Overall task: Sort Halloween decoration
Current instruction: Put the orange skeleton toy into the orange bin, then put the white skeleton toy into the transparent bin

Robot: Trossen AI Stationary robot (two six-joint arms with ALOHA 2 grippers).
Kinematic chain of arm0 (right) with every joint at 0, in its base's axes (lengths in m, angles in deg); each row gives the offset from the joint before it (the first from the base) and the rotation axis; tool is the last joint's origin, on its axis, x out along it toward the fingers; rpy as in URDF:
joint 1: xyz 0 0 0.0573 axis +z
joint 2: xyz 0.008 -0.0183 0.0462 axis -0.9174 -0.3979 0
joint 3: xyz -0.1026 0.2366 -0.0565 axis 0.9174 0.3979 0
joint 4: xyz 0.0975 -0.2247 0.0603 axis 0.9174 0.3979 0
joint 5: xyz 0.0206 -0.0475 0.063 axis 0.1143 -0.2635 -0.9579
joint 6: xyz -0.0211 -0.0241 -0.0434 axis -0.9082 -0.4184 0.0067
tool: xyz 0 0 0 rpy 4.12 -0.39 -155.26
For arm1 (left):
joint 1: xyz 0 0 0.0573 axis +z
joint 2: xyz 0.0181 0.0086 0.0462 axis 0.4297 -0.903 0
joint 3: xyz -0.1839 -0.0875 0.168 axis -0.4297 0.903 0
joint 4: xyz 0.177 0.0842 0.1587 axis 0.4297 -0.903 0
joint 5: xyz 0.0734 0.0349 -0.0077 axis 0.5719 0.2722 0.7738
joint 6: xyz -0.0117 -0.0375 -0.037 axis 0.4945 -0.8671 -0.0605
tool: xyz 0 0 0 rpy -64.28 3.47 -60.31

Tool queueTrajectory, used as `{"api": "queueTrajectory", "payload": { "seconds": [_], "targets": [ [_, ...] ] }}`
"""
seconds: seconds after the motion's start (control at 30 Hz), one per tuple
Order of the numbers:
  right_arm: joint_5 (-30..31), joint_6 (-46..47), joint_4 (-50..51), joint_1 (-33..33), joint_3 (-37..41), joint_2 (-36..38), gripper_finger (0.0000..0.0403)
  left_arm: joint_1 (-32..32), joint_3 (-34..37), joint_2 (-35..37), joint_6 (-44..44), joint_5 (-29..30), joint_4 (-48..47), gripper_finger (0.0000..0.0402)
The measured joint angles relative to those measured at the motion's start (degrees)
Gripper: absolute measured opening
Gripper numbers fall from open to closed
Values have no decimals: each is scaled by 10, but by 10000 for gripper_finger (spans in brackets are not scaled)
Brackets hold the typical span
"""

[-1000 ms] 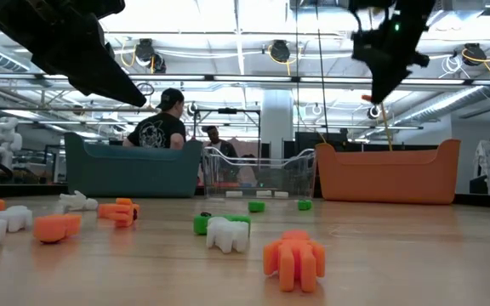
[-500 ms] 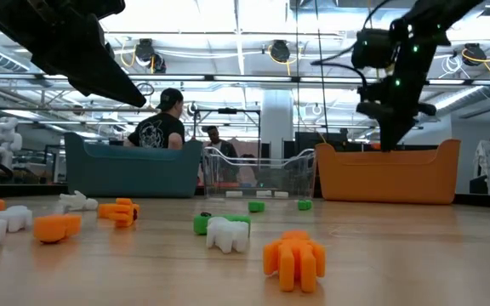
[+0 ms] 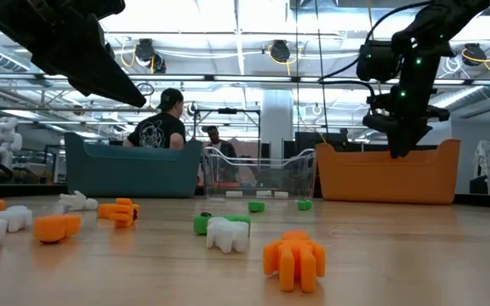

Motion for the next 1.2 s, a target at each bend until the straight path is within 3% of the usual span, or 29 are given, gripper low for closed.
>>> {"api": "queueTrajectory", "payload": {
  "seconds": [0.13,0.27,0.4,0.6,0.7,0.87,1.07,1.2],
  "targets": [
    [0,6,0,22,0,20,145,0,0,0,0,0,0,86],
    [-1,33,0,85,0,66,160,0,0,0,0,0,0,86],
    [-4,100,5,221,0,108,158,-5,0,0,-9,-11,0,86],
    [127,182,-26,461,0,111,148,-35,0,0,-15,-8,-3,86],
    [180,186,-82,557,0,75,146,-46,0,0,-32,1,-12,86],
    [210,157,-218,664,0,-32,146,-62,-1,-3,-87,32,-81,86],
    [210,88,-400,733,0,-178,146,-76,-1,-33,-184,57,-147,86],
    [219,12,-520,736,0,-238,146,-83,-1,-69,-226,53,-151,86]
  ]
}}
